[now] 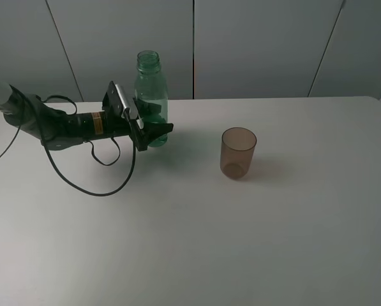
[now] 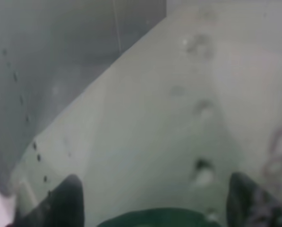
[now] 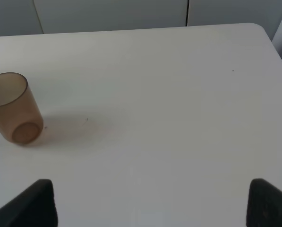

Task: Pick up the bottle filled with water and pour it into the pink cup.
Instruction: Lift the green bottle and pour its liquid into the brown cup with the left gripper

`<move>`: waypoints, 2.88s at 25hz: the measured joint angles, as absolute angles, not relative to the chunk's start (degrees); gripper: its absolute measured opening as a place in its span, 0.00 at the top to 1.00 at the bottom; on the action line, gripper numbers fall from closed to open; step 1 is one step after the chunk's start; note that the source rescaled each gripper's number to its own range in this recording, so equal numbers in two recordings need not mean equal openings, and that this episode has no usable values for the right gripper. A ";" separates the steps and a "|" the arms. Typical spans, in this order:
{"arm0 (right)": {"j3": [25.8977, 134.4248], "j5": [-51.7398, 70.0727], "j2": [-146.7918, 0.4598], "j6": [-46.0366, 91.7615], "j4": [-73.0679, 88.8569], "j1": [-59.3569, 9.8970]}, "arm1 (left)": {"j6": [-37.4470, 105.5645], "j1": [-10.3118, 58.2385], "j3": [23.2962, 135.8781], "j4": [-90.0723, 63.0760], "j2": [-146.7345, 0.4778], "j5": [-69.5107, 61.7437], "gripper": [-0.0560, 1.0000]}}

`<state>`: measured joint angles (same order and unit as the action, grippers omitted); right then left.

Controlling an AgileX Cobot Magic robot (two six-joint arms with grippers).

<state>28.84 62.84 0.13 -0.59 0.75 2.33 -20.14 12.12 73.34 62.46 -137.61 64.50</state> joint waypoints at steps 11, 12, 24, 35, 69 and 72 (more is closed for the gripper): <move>28.84 62.84 0.13 -0.59 0.75 2.33 | -29.41 17.74 79.81 70.65 -131.73 58.83 0.94; 28.84 62.84 0.13 -0.59 0.75 2.33 | -30.10 18.35 81.47 71.10 -131.73 57.78 0.94; 28.84 62.84 0.13 -0.59 0.75 2.33 | -34.96 22.82 92.48 84.34 -131.73 48.50 0.94; 28.84 62.84 0.13 -0.59 0.75 2.33 | -26.74 23.63 99.04 86.99 -137.49 37.38 0.94; 28.84 62.84 0.13 -0.59 0.75 2.33 | 0.00 24.53 105.21 90.46 -141.33 35.84 0.94; 28.84 62.84 0.13 -0.59 0.75 2.33 | 1.21 24.63 105.21 90.56 -141.33 35.84 0.94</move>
